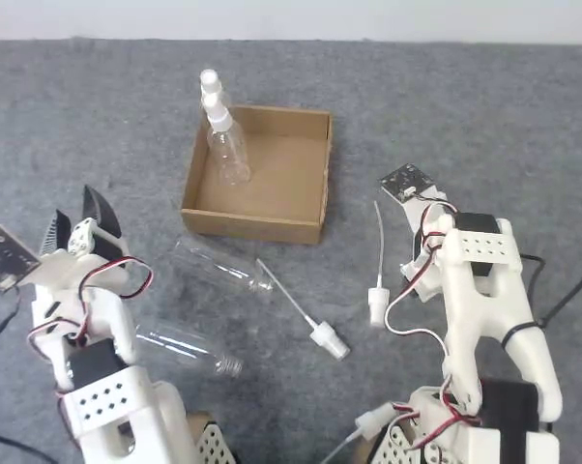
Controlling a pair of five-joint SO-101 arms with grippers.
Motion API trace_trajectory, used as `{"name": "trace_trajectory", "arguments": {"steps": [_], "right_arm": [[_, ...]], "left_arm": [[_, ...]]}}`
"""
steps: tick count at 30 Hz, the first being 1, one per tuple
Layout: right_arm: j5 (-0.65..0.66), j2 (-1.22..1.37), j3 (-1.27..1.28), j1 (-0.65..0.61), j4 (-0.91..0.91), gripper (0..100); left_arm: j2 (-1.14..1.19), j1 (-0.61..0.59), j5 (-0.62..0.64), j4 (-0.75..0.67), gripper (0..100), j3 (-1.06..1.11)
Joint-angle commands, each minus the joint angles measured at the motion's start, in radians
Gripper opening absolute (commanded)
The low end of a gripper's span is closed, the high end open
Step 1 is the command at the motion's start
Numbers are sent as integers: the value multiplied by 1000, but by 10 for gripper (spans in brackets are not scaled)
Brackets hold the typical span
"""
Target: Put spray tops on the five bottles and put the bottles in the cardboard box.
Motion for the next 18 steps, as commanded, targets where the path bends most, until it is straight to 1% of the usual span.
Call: {"name": "trace_trajectory", "arguments": {"steps": [1,3,8,18], "right_arm": [[69,-51,-57,-1,30,291],[103,-53,-58,-19,35,284],[184,-51,-57,-47,48,224],[310,-47,-55,-42,48,224]], "left_arm": [[-14,-2,-15,-38,178,-10],[-14,-2,-15,-38,178,-10],[-14,-2,-15,-38,178,-10],[-14,-2,-15,-38,178,-10]]}}
